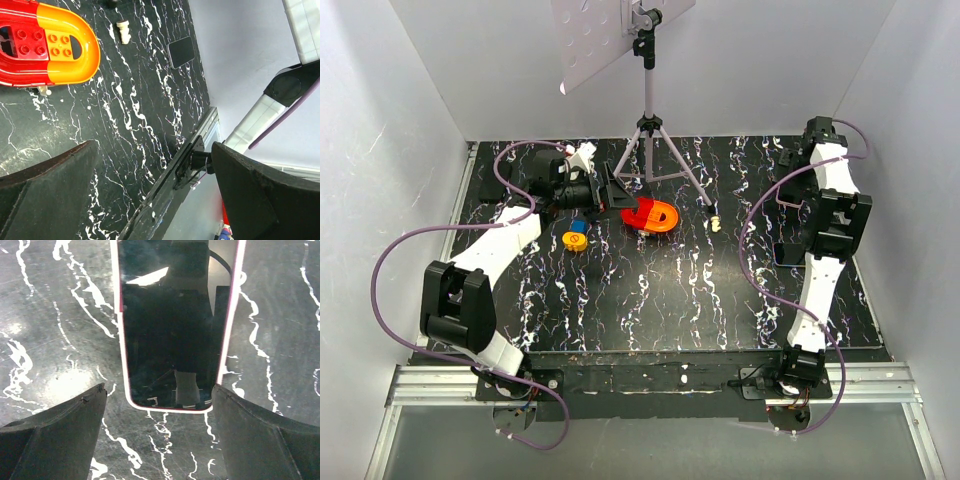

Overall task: Take the phone out of the phone case
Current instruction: Pick up the phone at the center of the board.

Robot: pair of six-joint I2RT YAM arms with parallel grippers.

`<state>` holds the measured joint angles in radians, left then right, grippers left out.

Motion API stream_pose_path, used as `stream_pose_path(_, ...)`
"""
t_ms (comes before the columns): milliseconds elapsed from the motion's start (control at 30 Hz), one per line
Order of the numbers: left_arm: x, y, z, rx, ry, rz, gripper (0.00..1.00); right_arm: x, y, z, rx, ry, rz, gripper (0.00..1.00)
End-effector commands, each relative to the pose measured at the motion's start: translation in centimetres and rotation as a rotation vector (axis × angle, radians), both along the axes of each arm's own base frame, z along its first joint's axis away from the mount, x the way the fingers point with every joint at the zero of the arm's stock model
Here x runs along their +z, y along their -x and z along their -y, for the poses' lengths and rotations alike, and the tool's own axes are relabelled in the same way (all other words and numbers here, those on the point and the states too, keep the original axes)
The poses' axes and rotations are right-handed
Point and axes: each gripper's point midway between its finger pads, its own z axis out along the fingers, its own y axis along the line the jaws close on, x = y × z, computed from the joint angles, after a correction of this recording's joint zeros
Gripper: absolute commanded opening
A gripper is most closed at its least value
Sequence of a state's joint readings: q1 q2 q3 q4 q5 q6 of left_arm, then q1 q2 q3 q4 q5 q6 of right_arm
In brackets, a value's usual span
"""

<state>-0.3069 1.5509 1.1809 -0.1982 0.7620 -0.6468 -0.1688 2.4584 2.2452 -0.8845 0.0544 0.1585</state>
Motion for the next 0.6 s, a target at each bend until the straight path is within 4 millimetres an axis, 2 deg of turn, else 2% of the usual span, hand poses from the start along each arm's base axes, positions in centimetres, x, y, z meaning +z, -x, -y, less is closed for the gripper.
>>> stream_pose_path(0,1.5,0.6,0.2,-0.028,0.036,0.041,0.98,1.0,-1.9,-1.0,0.051,-0.020,0.069,0.91)
stream_pose_path(367,1.5,0.7,0.4,-0.040,0.049,0.032,0.98,0.1,-1.0,1.3,-0.037,0.099,-0.001,0.92)
stream_pose_path(567,1.6,0.7,0.4,-0.042,0.059,0.033,0.98,-0.8,-0.8,0.4,-0.002,0.057,-0.044,0.93)
